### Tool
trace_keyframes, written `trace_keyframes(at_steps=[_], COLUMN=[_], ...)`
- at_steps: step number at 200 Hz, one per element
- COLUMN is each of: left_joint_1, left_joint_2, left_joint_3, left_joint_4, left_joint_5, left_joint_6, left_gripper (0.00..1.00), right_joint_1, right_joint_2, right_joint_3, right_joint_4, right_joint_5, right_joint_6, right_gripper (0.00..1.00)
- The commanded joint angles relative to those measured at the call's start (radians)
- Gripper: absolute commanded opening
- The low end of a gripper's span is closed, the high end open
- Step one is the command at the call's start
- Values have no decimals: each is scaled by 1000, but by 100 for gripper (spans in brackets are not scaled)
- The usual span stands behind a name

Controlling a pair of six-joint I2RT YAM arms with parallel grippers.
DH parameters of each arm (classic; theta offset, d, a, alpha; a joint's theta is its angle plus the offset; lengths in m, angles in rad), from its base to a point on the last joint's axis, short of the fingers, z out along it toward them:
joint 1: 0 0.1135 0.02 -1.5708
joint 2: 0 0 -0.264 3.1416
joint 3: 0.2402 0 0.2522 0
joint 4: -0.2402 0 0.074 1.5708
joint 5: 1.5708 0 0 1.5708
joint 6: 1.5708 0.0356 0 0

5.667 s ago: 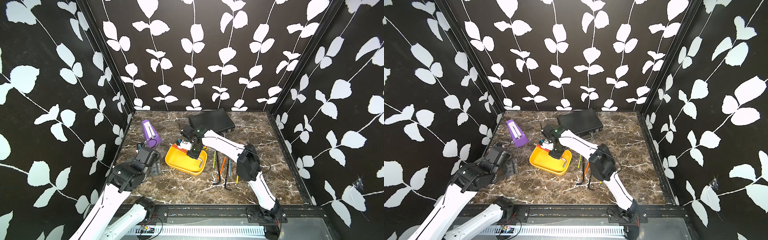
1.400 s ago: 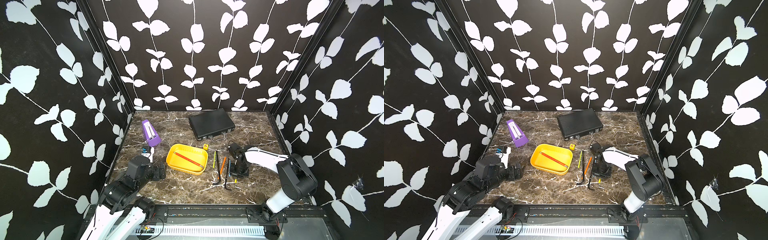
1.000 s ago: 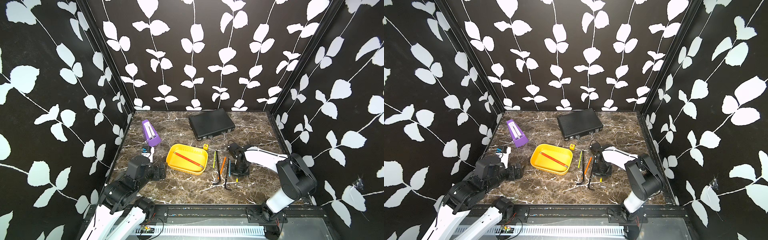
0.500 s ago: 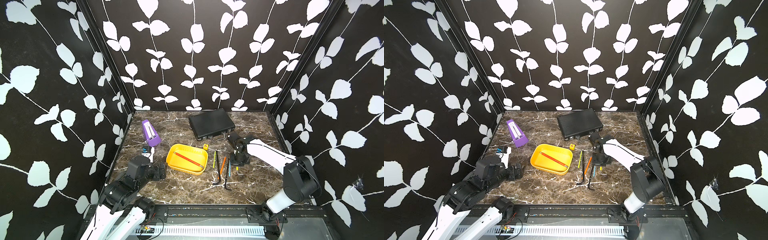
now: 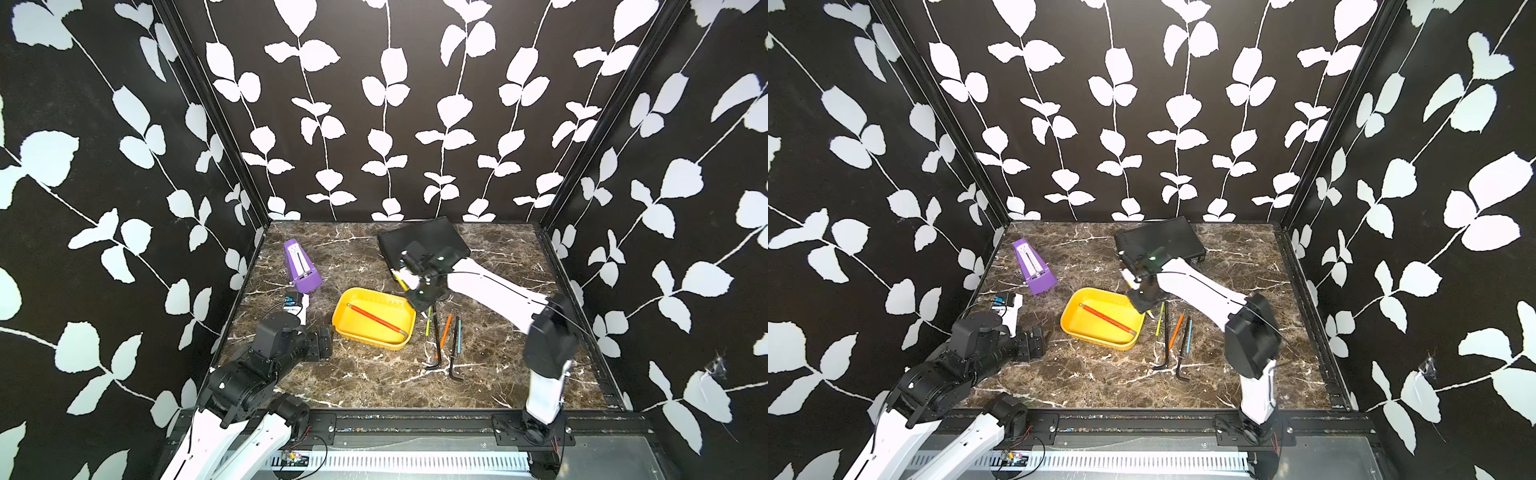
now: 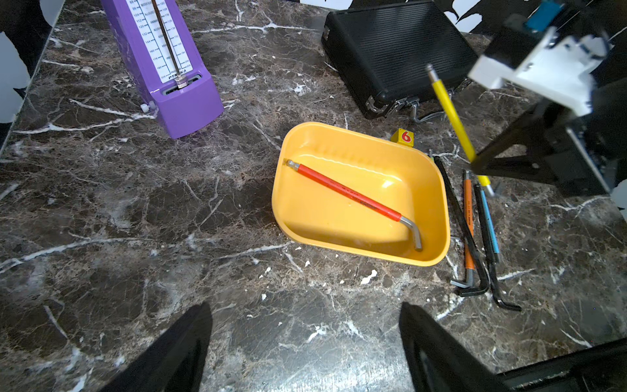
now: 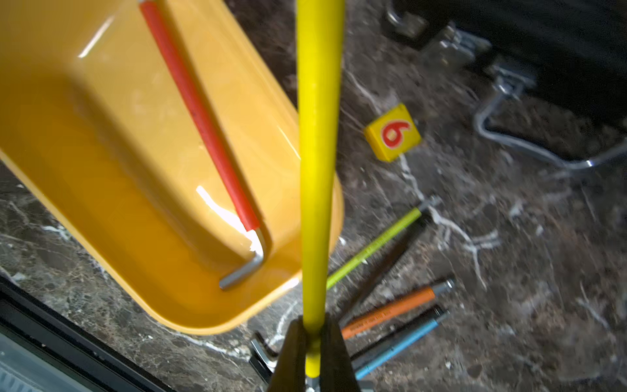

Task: Put the hex key on the desktop into the storage box
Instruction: Place the Allen key in the storage box.

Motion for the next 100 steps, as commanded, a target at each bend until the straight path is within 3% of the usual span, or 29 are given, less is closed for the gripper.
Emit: trace_keyframes(at_steps=[1,47,100], left_joint_1=[-4,-4,-3], left_joint_2=[-13,-18,-20], left_joint_3=[-6,-6,-7], left_joint_4=[16,15,13], left_joint_5=[2,-4,-15], left_joint_6=[9,7,2], left_gripper=[87,87,87], right_joint_1=[53,128,187], right_joint_2=[93,319,407], right_joint_3=[148,422,460], right_joint_4=[-86,-233,-286], right_joint_5=[33,138,178], right_joint_6=[-127,-158,-184], right_gripper=[0,0,0])
